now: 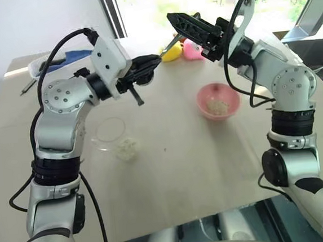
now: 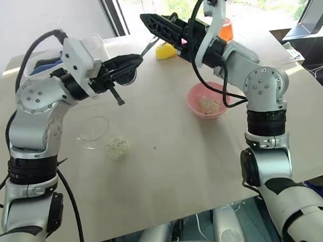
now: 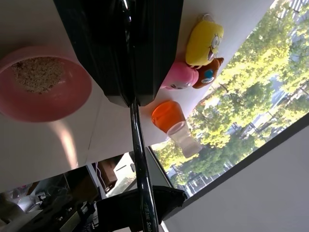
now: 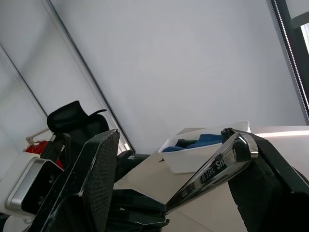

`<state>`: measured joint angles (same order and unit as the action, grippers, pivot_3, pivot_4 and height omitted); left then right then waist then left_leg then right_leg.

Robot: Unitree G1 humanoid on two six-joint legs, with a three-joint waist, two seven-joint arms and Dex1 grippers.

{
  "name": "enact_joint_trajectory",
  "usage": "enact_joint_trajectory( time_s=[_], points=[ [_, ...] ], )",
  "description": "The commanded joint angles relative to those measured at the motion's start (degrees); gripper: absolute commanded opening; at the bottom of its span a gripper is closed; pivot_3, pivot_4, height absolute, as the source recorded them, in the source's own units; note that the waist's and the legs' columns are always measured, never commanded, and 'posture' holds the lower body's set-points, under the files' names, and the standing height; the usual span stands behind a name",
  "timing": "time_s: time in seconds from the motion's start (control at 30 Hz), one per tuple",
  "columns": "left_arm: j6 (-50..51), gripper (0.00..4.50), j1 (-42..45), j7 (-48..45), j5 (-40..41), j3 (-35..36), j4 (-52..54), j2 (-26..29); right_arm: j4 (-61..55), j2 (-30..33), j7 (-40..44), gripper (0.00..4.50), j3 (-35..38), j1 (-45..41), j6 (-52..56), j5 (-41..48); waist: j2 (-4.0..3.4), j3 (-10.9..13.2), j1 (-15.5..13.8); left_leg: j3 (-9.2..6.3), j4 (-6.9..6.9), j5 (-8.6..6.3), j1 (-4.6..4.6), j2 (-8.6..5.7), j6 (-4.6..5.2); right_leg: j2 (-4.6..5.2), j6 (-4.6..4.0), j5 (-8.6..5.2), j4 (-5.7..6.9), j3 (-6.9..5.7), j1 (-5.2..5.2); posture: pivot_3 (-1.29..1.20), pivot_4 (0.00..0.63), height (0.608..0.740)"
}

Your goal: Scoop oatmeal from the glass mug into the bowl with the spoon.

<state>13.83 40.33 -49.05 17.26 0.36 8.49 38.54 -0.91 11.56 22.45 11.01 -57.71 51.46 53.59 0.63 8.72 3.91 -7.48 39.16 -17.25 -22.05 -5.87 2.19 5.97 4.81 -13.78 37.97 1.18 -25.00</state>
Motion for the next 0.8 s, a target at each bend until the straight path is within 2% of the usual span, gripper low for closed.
enact_joint_trajectory(
  time_s=[0.03,0.4,0.43,0.5,0.53,0.57,0.6,0.63,0.67,0.8],
  points=[
    [-1.3,0.07,0.48,-0.43,-0.04,0.89,1.85,0.4,-0.38,1.92,1.76,3.42,0.52,-2.01,1.34,1.28,0.0,0.0,-0.06,0.0,0.0,0.0,0.0,0.0,0.0,0.0,0.0,0.0,0.0,0.0,0.0,0.0,0.15,0.74],
    [-1.92,0.07,0.07,-1.4,-0.64,0.57,1.76,0.61,0.8,1.91,1.97,3.42,0.72,-3.13,2.95,1.61,0.0,0.0,-0.02,0.01,0.02,0.0,-0.09,0.0,0.0,0.01,0.0,0.0,0.01,0.02,-0.1,0.0,0.15,0.74],
    [-1.92,0.0,-0.08,-1.49,-0.69,0.62,1.75,0.81,0.83,1.92,2.07,2.91,0.69,-3.18,2.94,1.53,0.0,0.0,-0.01,0.01,0.02,0.0,-0.09,0.0,0.0,0.01,0.0,0.0,0.01,0.03,-0.1,0.0,0.15,0.74],
    [-2.12,0.0,-0.33,-1.72,-0.92,0.69,1.54,1.14,0.98,1.86,2.08,2.25,0.71,-3.32,2.88,1.34,0.0,0.0,-0.02,0.01,0.02,0.0,-0.11,0.0,0.0,0.01,0.0,0.0,0.02,0.03,-0.12,0.0,0.15,0.74],
    [-2.22,0.0,-0.38,-1.81,-1.0,0.68,1.43,1.23,1.13,1.78,2.04,1.68,0.76,-3.45,2.78,1.27,0.0,0.0,-0.02,0.01,0.02,0.0,-0.11,0.0,0.0,0.0,0.0,0.0,0.02,0.02,-0.13,0.0,0.15,0.74],
    [-2.26,0.0,-0.37,-1.83,-1.01,0.7,1.36,1.25,1.23,1.72,2.04,1.43,0.8,-3.54,2.72,1.24,0.0,0.0,-0.02,0.01,0.02,0.0,-0.11,0.0,0.0,0.01,0.0,0.0,0.02,0.03,-0.13,0.0,0.15,0.74],
    [-2.2,0.0,-0.31,-1.72,-0.94,0.79,1.37,1.16,1.32,1.72,2.11,0.66,0.83,-3.58,2.73,1.27,0.0,0.0,-0.03,0.01,0.03,0.0,-0.12,0.0,0.0,0.01,0.0,0.0,0.02,0.02,-0.13,0.0,0.15,0.74],
    [-2.1,0.0,-0.23,-1.66,-0.86,0.89,1.41,1.09,1.4,1.77,2.21,0.27,0.79,-3.6,2.74,1.22,0.0,0.0,-0.04,0.01,0.03,0.0,-0.12,0.0,0.0,0.01,0.0,0.0,0.02,0.02,-0.13,0.0,0.15,0.74],
    [-2.04,0.0,-0.18,-1.62,-0.83,0.97,1.43,1.05,1.47,1.86,2.31,0.02,0.76,-3.6,2.78,1.18,0.0,0.0,-0.01,0.01,0.03,0.0,-0.12,0.0,0.0,0.01,0.0,0.0,0.02,0.02,-0.13,0.0,0.15,0.74],
    [-1.96,0.0,0.05,-0.76,-1.19,1.54,1.06,1.06,1.67,2.68,2.79,0.02,0.49,-3.23,3.28,0.83,0.0,0.0,-0.03,0.01,0.03,0.0,-0.13,0.0,0.0,0.01,0.0,0.0,0.02,0.02,-0.14,0.0,0.15,0.74]
  ],
)
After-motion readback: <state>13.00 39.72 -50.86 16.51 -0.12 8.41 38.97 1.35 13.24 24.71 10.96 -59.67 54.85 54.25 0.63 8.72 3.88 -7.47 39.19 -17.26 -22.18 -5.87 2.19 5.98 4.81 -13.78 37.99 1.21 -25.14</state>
